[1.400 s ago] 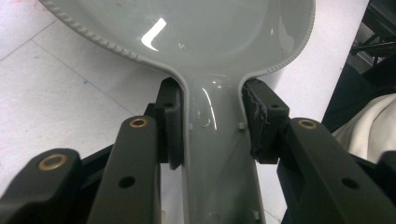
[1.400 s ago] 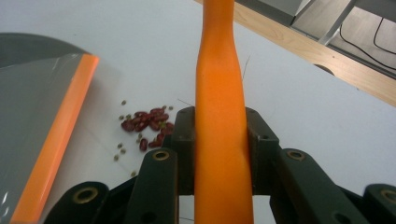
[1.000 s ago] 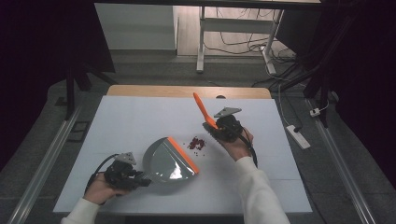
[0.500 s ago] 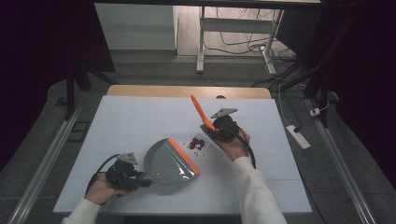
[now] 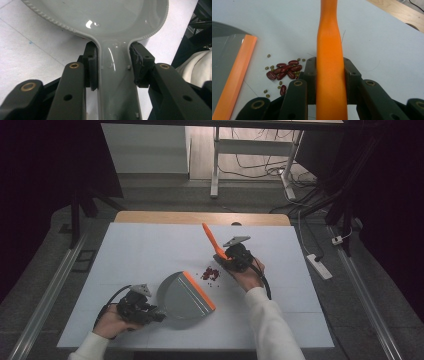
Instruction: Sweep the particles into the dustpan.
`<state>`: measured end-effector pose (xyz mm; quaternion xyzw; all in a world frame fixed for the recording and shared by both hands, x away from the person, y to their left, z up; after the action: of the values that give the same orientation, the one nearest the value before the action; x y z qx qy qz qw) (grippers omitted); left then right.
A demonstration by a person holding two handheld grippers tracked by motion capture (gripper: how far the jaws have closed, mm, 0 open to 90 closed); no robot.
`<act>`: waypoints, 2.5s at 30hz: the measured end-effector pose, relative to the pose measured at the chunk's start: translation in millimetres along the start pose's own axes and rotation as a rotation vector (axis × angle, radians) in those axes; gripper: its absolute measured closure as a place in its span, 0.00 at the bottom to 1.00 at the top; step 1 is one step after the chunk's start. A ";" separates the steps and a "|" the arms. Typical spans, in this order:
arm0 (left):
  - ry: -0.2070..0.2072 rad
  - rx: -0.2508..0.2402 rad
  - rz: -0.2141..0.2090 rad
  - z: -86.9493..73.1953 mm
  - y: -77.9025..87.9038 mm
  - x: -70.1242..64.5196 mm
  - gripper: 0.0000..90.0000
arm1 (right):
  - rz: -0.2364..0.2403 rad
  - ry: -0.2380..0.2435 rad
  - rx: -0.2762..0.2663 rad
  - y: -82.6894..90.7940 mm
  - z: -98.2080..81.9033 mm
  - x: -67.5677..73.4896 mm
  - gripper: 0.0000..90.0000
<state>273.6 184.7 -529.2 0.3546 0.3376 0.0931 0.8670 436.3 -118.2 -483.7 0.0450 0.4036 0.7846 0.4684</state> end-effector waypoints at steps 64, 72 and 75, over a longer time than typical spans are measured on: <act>0.024 -0.006 -0.017 0.3 -3.2 3.3 0.69 | 0.131 0.196 -0.027 -3.1 9.8 66.3 0.78; 0.023 -0.008 -0.014 0.4 -3.4 2.9 0.69 | 0.144 0.202 -0.036 -1.4 9.6 71.6 0.78; 0.023 -0.007 -0.015 0.5 -3.5 3.1 0.69 | 0.150 0.206 -0.039 -0.5 9.3 74.0 0.78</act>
<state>276.0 183.1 -533.0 0.3478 0.3499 0.0922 0.8650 399.6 -55.5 -500.5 -0.0148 0.4297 0.8256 0.3654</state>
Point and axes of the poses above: each handheld gripper's, and its own axes: y roughly backward along the jaws, z roughly out of its top, x roughly to its left, the point moved 2 cm from there along -y, roughly forward along the jaws, and after that the axes turned 14 degrees about -z, right-handed, at the moved point
